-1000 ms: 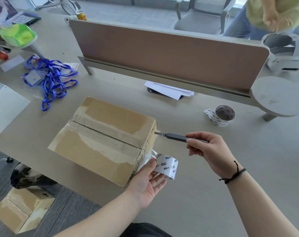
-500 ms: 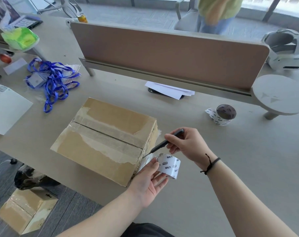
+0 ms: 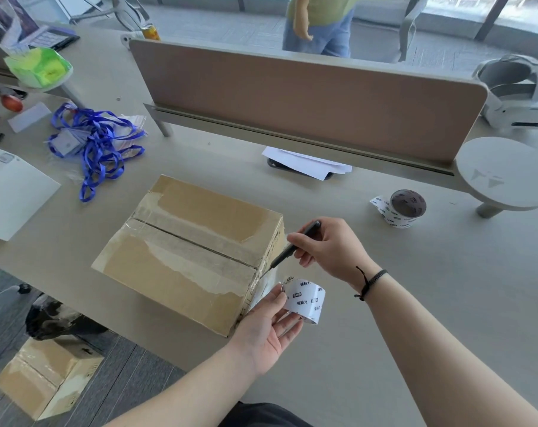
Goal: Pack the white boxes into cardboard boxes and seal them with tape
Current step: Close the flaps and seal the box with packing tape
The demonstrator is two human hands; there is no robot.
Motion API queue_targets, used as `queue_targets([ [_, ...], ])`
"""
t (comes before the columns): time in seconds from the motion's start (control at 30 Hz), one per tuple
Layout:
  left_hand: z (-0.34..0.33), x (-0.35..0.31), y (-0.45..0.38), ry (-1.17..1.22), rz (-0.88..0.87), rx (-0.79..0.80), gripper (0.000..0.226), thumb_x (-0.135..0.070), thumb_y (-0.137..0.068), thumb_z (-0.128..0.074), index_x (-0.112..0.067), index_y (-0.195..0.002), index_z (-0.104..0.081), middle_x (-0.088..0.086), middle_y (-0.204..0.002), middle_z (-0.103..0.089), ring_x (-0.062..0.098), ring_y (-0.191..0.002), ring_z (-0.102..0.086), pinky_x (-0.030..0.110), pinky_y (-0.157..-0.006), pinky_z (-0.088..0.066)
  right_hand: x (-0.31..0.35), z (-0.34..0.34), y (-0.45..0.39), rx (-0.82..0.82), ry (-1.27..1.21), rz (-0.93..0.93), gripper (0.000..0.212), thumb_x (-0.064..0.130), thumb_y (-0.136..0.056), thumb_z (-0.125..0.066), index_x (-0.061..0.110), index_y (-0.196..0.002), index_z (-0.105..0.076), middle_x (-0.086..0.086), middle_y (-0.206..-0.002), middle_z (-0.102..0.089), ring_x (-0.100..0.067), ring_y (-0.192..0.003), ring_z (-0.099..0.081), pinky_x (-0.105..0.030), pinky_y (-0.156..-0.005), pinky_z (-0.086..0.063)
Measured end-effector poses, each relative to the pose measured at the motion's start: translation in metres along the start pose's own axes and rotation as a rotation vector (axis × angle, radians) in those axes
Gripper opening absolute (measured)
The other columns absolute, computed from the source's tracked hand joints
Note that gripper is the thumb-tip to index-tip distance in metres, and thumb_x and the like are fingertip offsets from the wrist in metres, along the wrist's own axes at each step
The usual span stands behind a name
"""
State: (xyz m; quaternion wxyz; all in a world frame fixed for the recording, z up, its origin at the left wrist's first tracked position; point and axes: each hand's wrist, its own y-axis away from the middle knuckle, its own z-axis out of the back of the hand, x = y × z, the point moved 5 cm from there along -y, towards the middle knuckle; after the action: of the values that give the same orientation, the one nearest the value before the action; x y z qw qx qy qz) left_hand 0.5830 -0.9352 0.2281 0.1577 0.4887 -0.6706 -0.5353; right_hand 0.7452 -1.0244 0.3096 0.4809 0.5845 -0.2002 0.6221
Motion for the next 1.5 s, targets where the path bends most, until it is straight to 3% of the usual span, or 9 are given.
queue_targets([
  [0.2, 0.005, 0.001, -0.002, 0.003, 0.012, -0.04, 0.028, -0.011, -0.092, -0.07, -0.017, -0.12, -0.07, 0.012, -0.101, -0.078, 0.029, -0.095, -0.074, 0.042, -0.08, -0.059, 0.005, 0.03, -0.009, -0.232, 0.048, 0.048, 0.016, 0.021, -0.092, -0.073, 0.011, -0.08, -0.068, -0.005, -0.067, -0.075, -0.017, -0.055, -0.068, -0.026, -0.061, -0.058],
  [0.3, 0.006, 0.001, -0.004, -0.038, 0.014, -0.072, 0.027, -0.016, -0.091, -0.072, -0.012, -0.118, -0.069, 0.014, -0.101, -0.078, 0.031, -0.098, -0.072, 0.043, -0.08, -0.059, -0.009, 0.048, -0.009, -0.334, -0.081, 0.023, 0.011, 0.016, -0.091, -0.073, 0.01, -0.083, -0.069, -0.007, -0.068, -0.075, -0.024, -0.058, -0.071, -0.035, -0.065, -0.061],
  [0.5, 0.001, 0.018, -0.009, -0.184, 0.058, -0.114, 0.025, -0.018, -0.091, -0.073, -0.005, -0.113, -0.07, 0.017, -0.098, -0.077, 0.032, -0.091, -0.073, 0.044, -0.08, -0.06, -0.091, 0.052, 0.018, -0.43, -0.364, -0.253, 0.013, -0.006, -0.087, -0.07, 0.002, -0.086, -0.06, -0.021, -0.079, -0.075, -0.025, -0.059, -0.069, -0.032, -0.061, -0.062],
  [0.63, -0.002, 0.014, -0.013, -0.257, 0.018, -0.071, 0.023, -0.012, -0.093, -0.069, -0.009, -0.116, -0.069, 0.022, -0.112, -0.073, 0.034, -0.093, -0.071, 0.045, -0.078, -0.061, -0.177, 0.035, 0.053, -0.391, -0.221, -0.494, 0.02, -0.002, -0.08, -0.076, 0.005, -0.078, -0.058, -0.022, -0.074, -0.072, -0.019, -0.048, -0.06, -0.029, -0.051, -0.047],
  [0.77, -0.012, 0.009, -0.011, -0.385, -0.058, -0.035, 0.022, -0.011, -0.092, -0.07, -0.013, -0.113, -0.069, 0.016, -0.101, -0.076, 0.029, -0.084, -0.07, 0.036, -0.066, -0.056, -0.215, 0.018, 0.082, -0.344, -0.052, -0.599, 0.015, 0.011, -0.077, -0.078, 0.007, -0.079, -0.064, -0.009, -0.069, -0.074, -0.02, -0.053, -0.062, -0.028, -0.052, -0.047],
  [1.0, -0.04, -0.006, -0.005, -0.652, -0.2, 0.018, 0.016, -0.022, -0.095, -0.069, -0.013, -0.107, -0.074, 0.009, -0.098, -0.078, 0.02, -0.078, -0.07, 0.031, -0.069, -0.055, -0.197, 0.019, 0.083, -0.305, 0.194, -0.526, 0.018, 0.033, -0.086, -0.07, 0.022, -0.073, -0.064, 0.007, -0.074, -0.069, -0.016, -0.075, -0.064, -0.028, -0.064, -0.048],
  [1.23, -0.104, -0.011, -0.007, -0.854, -0.292, 0.147, 0.015, -0.028, -0.097, -0.065, -0.018, -0.096, -0.077, 0.006, -0.096, -0.078, 0.017, -0.077, -0.07, 0.032, -0.071, -0.057, -0.131, 0.052, 0.074, -0.29, -0.466, -0.307, 0.023, 0.036, -0.098, -0.065, 0.015, -0.103, -0.073, -0.004, -0.094, -0.079, -0.017, -0.079, -0.07, -0.036, -0.077, -0.056],
  [1.43, -0.181, 0.001, -0.019, -0.969, -0.308, 0.328, 0.014, -0.025, -0.098, -0.064, -0.017, -0.099, -0.076, -0.001, -0.087, -0.075, 0.015, -0.074, -0.068, 0.025, -0.061, -0.054, -0.115, 0.099, 0.083, -0.322, -0.632, -0.211, 0.033, 0.029, -0.097, -0.067, 0.039, -0.126, -0.056, -0.005, -0.108, -0.078, -0.021, -0.09, -0.073, -0.036, -0.078, -0.056],
  [1.5, -0.207, 0.009, -0.024, -1.02, -0.299, 0.39, 0.015, -0.025, -0.098, -0.065, -0.016, -0.103, -0.075, -0.001, -0.089, -0.075, 0.015, -0.075, -0.068, 0.024, -0.062, -0.055, -0.115, 0.121, 0.084, -0.376, -0.648, -0.204, 0.032, 0.026, -0.098, -0.065, 0.037, -0.127, -0.056, -0.006, -0.106, -0.078, -0.021, -0.089, -0.072, -0.037, -0.076, -0.057],
])
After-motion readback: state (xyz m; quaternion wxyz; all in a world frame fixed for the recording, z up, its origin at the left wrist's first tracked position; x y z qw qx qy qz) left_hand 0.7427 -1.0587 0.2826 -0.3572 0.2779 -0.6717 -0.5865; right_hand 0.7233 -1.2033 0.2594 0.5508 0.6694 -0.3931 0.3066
